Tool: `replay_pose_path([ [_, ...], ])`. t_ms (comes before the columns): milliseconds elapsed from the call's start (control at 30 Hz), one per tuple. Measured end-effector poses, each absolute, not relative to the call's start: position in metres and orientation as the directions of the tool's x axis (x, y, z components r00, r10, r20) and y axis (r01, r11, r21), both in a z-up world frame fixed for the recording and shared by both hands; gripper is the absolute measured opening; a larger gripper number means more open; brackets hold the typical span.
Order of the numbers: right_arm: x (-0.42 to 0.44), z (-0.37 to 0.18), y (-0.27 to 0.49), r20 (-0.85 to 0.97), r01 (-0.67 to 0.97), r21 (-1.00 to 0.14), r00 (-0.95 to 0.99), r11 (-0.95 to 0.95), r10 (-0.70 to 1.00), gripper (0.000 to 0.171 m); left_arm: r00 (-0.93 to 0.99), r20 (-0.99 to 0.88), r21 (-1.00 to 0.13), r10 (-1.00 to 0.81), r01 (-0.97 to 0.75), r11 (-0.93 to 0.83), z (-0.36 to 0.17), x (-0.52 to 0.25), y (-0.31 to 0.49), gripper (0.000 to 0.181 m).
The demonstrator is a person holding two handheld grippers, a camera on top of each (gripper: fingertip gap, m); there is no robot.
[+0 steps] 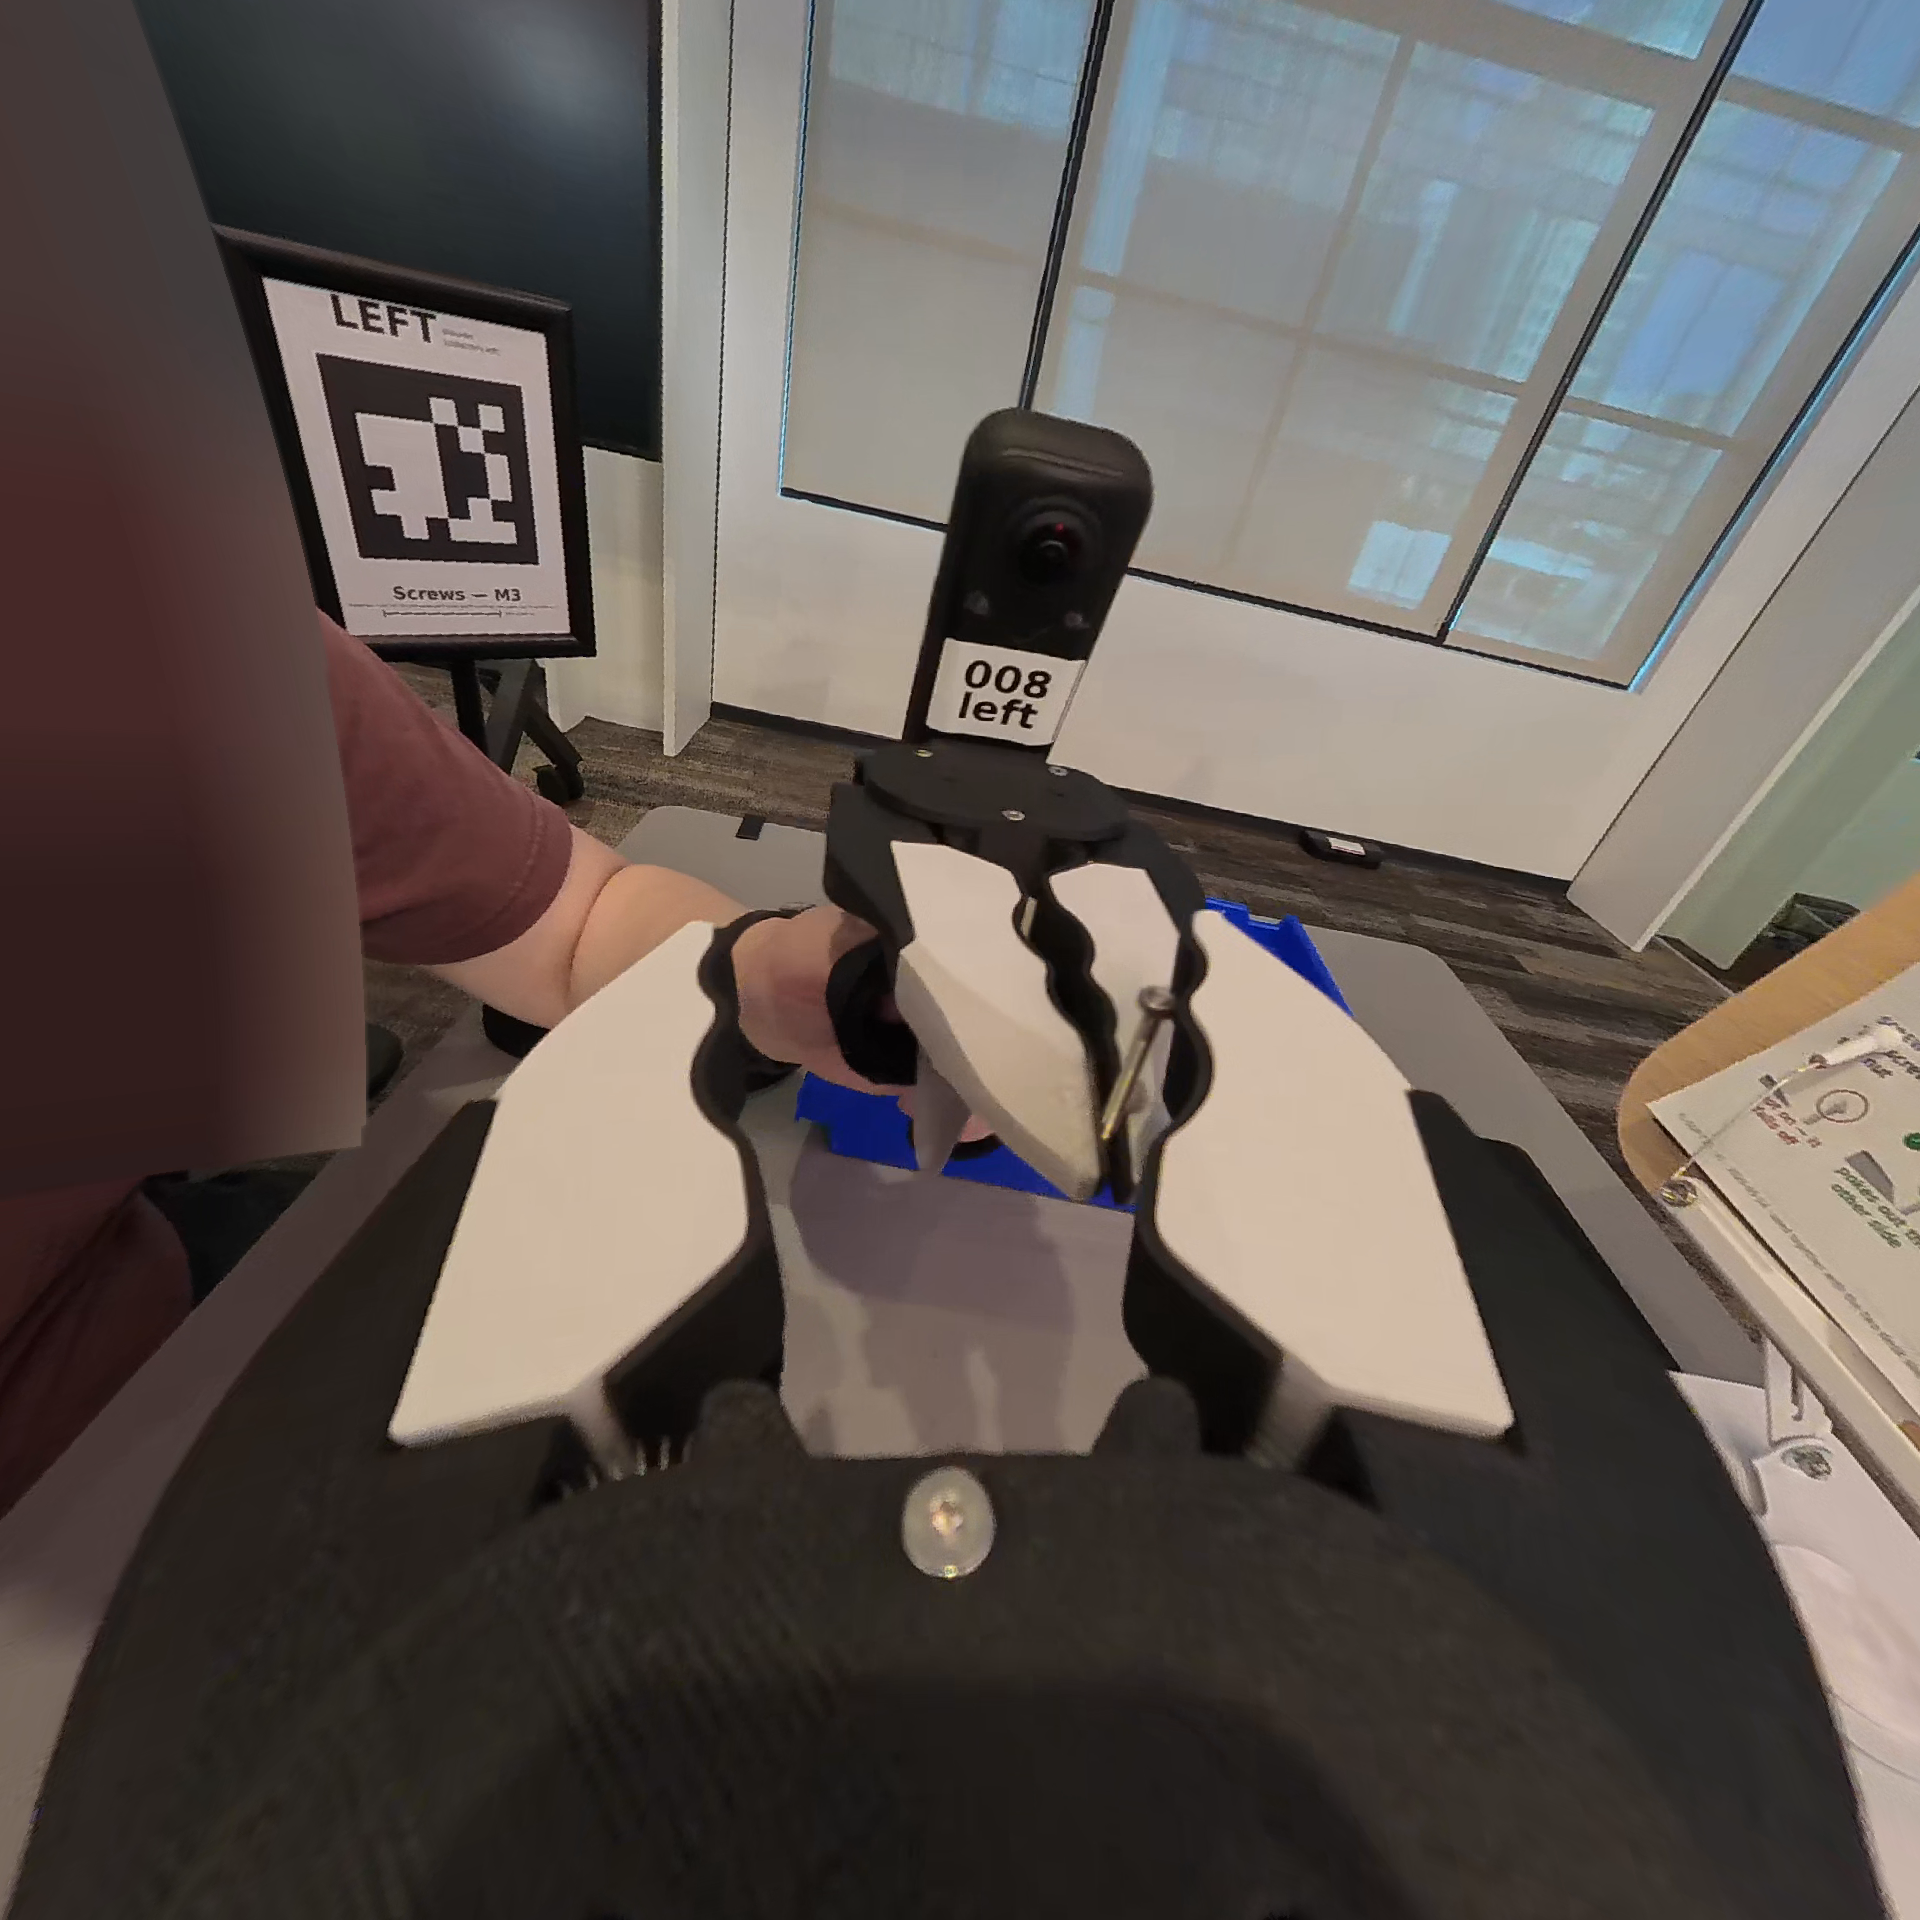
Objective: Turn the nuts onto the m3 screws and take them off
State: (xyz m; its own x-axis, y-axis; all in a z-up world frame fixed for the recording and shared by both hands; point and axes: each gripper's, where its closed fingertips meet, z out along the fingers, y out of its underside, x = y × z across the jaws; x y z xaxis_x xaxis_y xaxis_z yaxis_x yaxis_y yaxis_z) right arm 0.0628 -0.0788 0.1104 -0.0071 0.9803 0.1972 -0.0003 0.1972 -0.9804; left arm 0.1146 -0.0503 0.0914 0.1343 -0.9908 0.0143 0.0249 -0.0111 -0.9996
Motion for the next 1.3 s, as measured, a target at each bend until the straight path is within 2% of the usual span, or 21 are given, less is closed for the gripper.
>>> replay_pose_path([
  [133,0.065,0.11,-0.073,0.208,0.021,-0.978,0.025,0.208,0.978,0.087,0.182,0.021,-0.999,-0.983,0.035,-0.015,0.093,0.109,-0.041,0.002],
  [400,0.079,0.114,-0.063,0.195,0.025,-0.981,0.059,0.194,0.979,0.084,0.192,0.057,-0.997,-0.98,0.065,-0.046,0.098,0.101,-0.034,0.002],
  [600,0.068,0.116,-0.071,0.156,-0.04,-0.987,0.016,0.156,0.988,0.085,0.19,-0.021,-1.0,-0.982,0.001,0.021,0.089,0.114,-0.045,0.002],
  [933,0.072,0.114,-0.066,0.17,-0.003,-0.985,0.041,0.17,0.985,0.088,0.252,0.024,-0.999,-0.967,0.039,-0.015,0.095,0.1,-0.028,0.002],
  [1300,0.063,0.114,-0.071,0.127,-0.051,-0.991,0.009,0.128,0.992,0.086,0.17,0.002,-1.0,-0.985,0.013,0.0,0.09,0.114,-0.045,0.002],
])
